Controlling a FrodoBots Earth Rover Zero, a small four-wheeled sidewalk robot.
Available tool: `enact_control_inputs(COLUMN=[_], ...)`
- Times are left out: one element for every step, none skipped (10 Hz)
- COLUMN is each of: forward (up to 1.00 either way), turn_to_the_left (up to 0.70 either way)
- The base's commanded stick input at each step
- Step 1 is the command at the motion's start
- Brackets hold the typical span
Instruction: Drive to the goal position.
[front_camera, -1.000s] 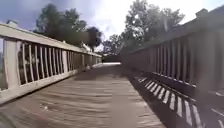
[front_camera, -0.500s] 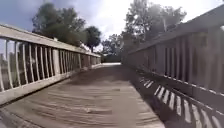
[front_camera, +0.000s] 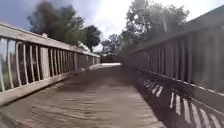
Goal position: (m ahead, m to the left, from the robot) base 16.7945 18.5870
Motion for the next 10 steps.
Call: enact_control_inputs(forward=[0.85,0.85,0.85,0.85,0.85,0.85,0.85,0.85,0.85,0.85], turn_to_the_left=[0.00,0.00,0.00,0.00,0.00,0.00,0.00,0.00,0.00,0.00])
